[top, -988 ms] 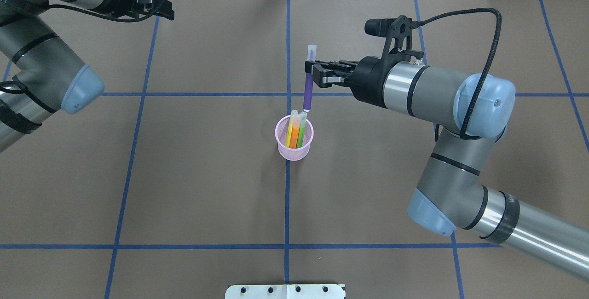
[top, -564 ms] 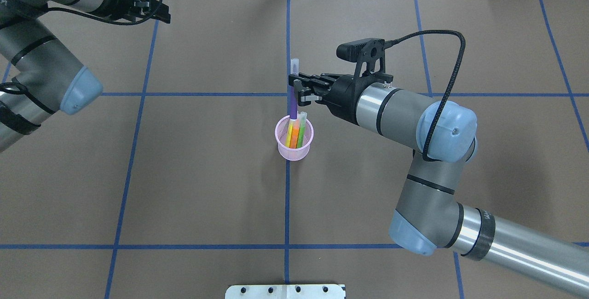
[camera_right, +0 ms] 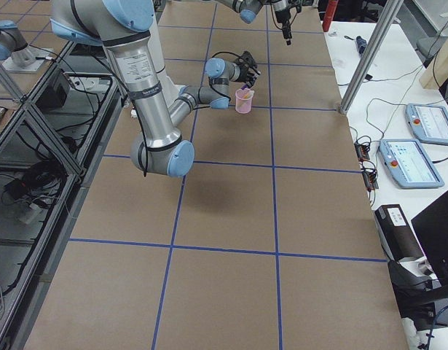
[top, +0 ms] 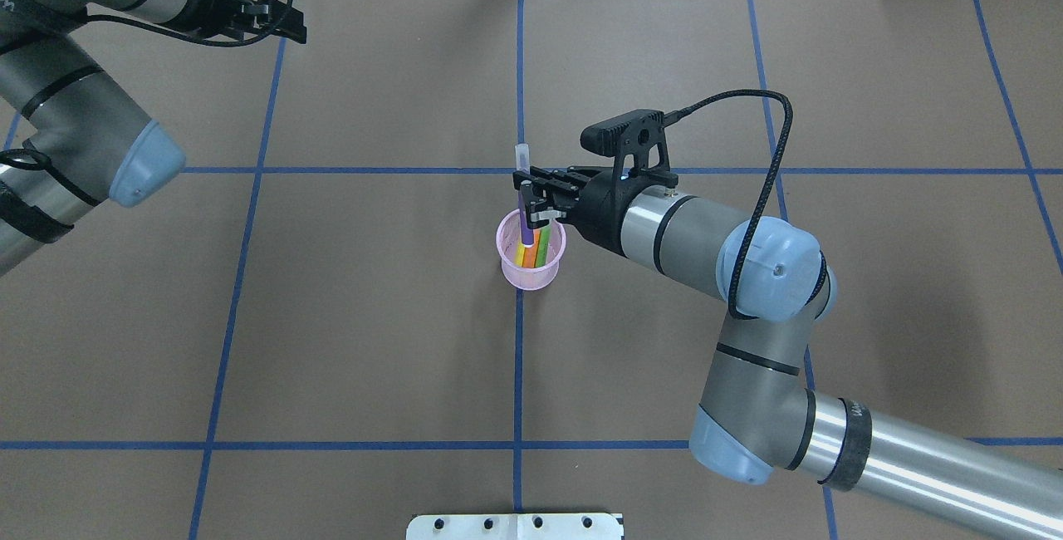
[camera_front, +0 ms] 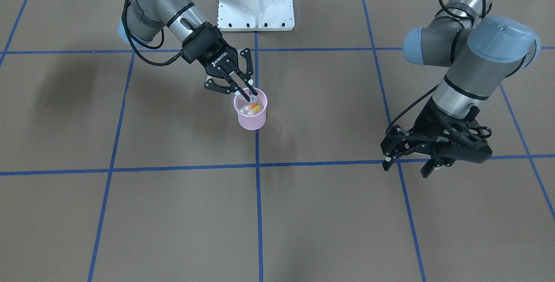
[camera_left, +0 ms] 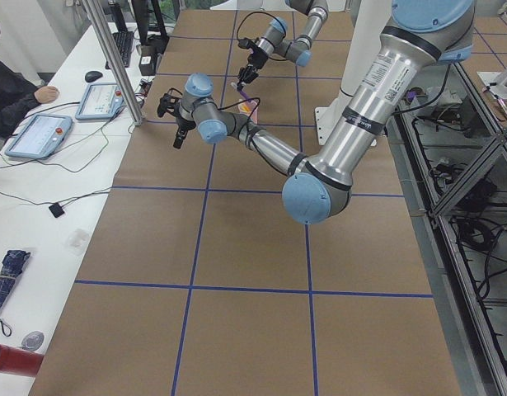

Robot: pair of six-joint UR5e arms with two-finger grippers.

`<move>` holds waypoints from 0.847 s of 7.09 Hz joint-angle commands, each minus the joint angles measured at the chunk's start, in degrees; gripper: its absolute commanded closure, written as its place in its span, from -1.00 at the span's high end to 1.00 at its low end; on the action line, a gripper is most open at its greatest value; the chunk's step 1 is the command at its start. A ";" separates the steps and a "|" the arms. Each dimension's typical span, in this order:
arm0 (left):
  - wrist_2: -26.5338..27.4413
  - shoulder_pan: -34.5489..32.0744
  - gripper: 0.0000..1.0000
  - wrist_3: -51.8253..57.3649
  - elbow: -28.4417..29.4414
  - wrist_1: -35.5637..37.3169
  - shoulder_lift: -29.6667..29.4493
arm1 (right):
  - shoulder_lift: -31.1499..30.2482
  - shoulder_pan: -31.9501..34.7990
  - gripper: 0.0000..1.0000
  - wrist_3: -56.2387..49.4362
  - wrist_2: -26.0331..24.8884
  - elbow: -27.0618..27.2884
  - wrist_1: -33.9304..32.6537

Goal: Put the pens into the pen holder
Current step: 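Lower the purple marker into the cup and open the right gripper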

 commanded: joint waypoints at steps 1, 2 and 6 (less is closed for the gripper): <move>-0.05 0.00 0.89 0.42 0.29 -0.01 0.00 | -0.09 -1.45 -1.00 -0.81 -1.57 -4.51 5.37; -0.05 0.00 0.88 0.42 0.29 -0.01 0.09 | 0.00 -1.54 -1.00 -2.38 -1.57 -4.98 6.37; -0.05 0.00 0.89 0.50 0.64 -0.01 0.09 | 0.35 -1.54 0.97 -2.04 -1.40 -1.83 5.33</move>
